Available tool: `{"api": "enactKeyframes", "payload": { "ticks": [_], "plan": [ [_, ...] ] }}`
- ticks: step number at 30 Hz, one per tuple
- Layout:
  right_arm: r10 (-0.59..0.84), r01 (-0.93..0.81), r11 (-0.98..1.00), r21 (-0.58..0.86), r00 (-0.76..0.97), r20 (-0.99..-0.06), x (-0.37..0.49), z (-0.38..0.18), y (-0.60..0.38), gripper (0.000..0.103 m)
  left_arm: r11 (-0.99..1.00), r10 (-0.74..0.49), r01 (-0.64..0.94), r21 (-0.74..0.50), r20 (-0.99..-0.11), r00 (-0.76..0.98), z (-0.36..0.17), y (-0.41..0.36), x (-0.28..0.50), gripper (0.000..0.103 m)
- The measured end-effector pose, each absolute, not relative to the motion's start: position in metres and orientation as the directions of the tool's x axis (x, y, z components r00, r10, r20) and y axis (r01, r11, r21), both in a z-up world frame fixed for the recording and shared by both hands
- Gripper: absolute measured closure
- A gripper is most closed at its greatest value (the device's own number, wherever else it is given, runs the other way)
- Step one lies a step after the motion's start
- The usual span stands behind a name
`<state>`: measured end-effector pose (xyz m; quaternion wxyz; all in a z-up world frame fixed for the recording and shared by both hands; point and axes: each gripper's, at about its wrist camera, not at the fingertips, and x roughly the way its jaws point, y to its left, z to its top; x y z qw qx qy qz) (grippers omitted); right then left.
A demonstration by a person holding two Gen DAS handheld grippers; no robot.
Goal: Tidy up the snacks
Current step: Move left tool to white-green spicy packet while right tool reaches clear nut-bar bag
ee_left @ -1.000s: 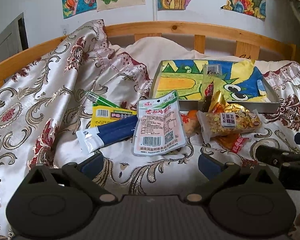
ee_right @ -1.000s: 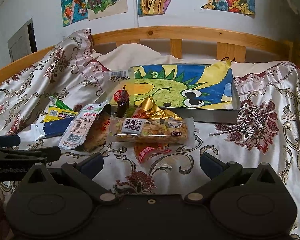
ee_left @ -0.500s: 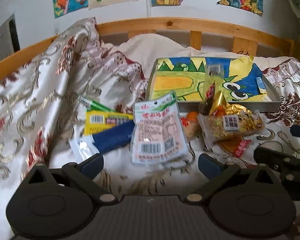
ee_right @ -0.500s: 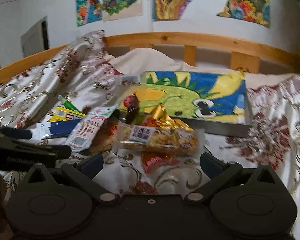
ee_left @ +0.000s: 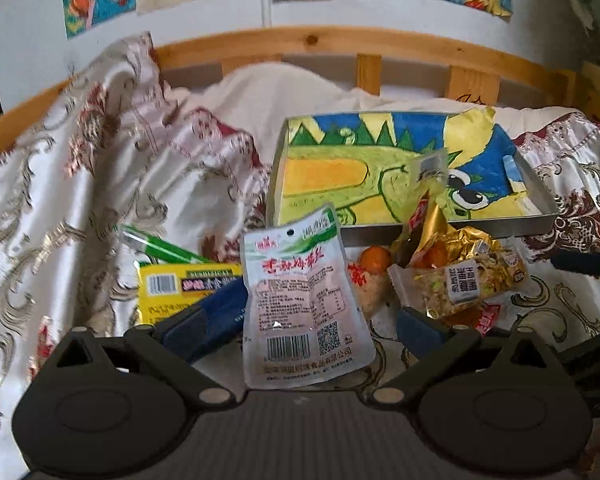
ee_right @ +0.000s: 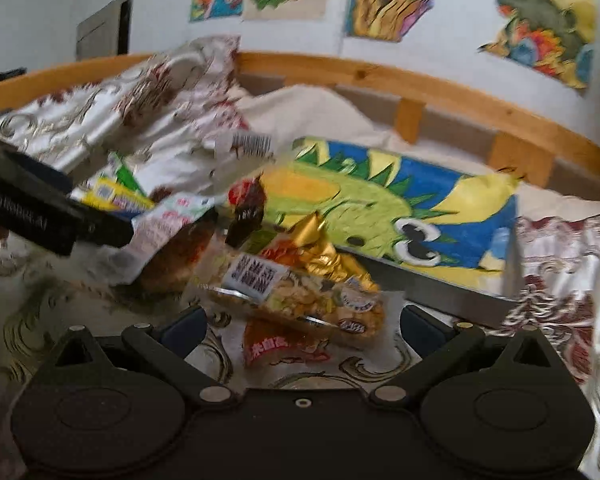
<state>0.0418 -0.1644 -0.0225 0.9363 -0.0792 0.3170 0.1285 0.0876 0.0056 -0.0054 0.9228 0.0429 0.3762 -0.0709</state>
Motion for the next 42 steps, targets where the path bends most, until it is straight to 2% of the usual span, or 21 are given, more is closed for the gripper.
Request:
{"api": "enactKeyframes", "payload": {
  "ticks": [4, 12, 18, 22, 28, 35, 42],
  "plan": [
    [0.257, -0.353, 0.935, -0.037, 0.745, -0.616, 0.053, -0.031, -0.169, 0.001, 0.988, -0.115, 0.152, -0.013, -0.72, 0.685, -0.012, 0.011, 0.099, 0.0],
    [0.362, -0.528, 0.834, -0.16, 0.743, -0.563, 0.069, -0.039, -0.171, 0.001, 0.981, -0.159, 0.187, -0.052, -0.766, 0.623, -0.025, 0.013, 0.124, 0.0],
    [0.415, -0.584, 0.796, -0.158, 0.717, -0.56, 0.087, -0.047, -0.174, 0.001, 0.974, -0.185, 0.216, -0.069, -0.794, 0.58, -0.035, 0.011, 0.137, 0.0],
    [0.446, -0.625, 0.765, -0.156, 0.687, -0.574, 0.091, -0.052, -0.173, 0.008, 0.981, -0.16, 0.182, -0.07, -0.823, 0.546, -0.047, 0.014, 0.148, 0.0],
    [0.449, -0.654, 0.733, -0.185, 0.67, -0.591, 0.088, -0.055, -0.168, 0.011, 0.976, -0.189, 0.19, -0.103, -0.833, 0.519, -0.052, 0.02, 0.151, 0.001],
    [0.448, -0.664, 0.718, -0.208, 0.67, -0.592, 0.081, -0.053, -0.167, 0.013, 0.976, -0.213, 0.149, -0.158, -0.828, 0.518, -0.052, 0.024, 0.144, 0.012],
    [0.427, -0.65, 0.718, -0.246, 0.692, -0.582, 0.077, -0.05, -0.167, 0.03, 0.976, -0.218, 0.11, -0.189, -0.808, 0.548, -0.043, 0.03, 0.134, 0.023]
  ]
}}
